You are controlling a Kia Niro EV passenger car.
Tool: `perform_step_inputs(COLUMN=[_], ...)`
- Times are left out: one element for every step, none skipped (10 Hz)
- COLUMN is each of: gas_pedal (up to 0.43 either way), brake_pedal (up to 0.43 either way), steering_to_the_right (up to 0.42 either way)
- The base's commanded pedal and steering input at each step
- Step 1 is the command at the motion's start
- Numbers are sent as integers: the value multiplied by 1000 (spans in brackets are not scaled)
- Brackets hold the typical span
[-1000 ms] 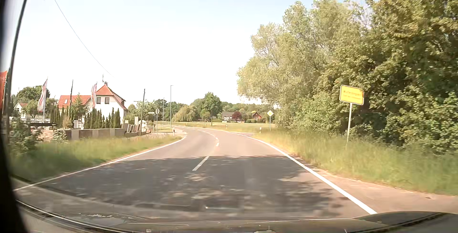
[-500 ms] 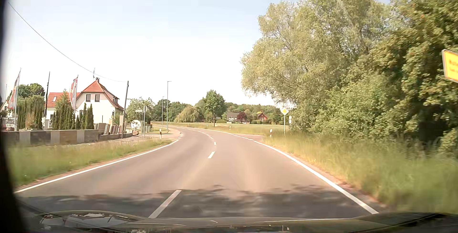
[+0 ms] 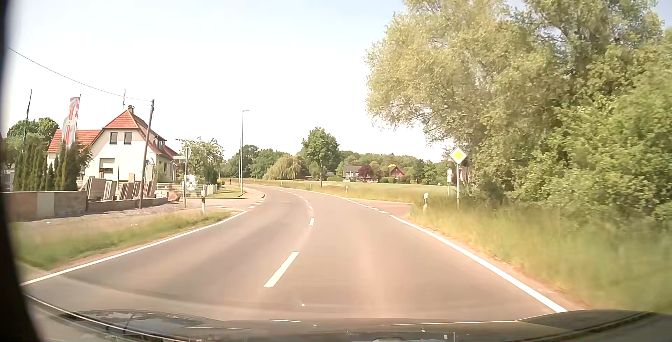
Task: Follow the waypoints while adhering to traffic rules and regulations
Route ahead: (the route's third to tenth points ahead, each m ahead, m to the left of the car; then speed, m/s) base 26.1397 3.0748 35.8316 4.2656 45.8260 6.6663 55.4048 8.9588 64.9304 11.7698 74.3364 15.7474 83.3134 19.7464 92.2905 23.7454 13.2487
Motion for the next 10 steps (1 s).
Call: perform_step_inputs(gas_pedal=[157, 169, 169, 169, 169, 169, 169, 169, 169, 169], brake_pedal=[0, 0, 0, 0, 0, 0, 0, 0, 0, 0], steering_to_the_right=[-20, -20, -20, -20, -20, -20, -20, -20, -20, -20])
